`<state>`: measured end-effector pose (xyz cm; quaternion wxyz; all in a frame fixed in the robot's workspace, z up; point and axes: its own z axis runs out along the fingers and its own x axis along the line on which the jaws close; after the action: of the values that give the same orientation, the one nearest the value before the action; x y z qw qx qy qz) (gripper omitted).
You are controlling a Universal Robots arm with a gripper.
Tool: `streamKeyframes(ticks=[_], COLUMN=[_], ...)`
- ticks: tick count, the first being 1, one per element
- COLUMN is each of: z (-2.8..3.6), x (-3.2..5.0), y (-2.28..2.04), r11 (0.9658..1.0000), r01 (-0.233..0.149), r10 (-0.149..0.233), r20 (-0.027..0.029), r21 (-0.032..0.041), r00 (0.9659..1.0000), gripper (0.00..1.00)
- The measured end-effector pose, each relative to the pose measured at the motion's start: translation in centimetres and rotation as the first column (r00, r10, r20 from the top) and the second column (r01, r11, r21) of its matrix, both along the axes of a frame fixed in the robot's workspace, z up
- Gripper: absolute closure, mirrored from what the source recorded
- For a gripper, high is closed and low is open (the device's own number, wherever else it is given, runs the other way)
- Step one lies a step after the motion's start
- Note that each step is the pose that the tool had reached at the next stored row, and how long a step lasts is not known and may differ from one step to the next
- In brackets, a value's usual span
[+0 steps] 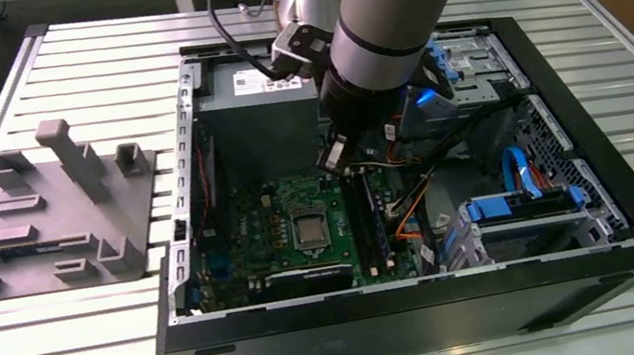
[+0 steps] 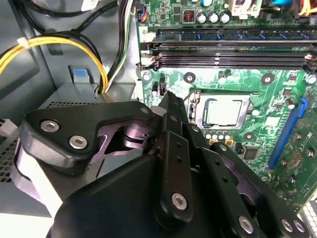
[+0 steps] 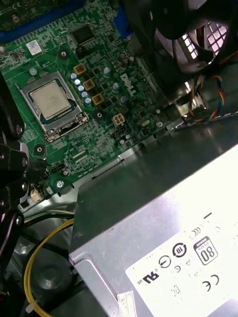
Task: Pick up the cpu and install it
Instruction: 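Install the first cpu locking lever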
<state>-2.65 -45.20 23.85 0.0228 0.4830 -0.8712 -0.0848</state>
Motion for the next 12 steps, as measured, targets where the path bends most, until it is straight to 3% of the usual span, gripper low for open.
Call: streamKeyframes(ticks=[5,12], z=[0.00,-0.28], x=[0.74,0.32], y=[0.00,0.42], r11=[1.0000,1.0000], r01=[0.000,0.000], r10=[0.000,0.000], r20=[-0.0002,-0.0001], r21=[0.0004,0.0043], r00=[1.0000,1.0000], gripper=[0.90,0.90])
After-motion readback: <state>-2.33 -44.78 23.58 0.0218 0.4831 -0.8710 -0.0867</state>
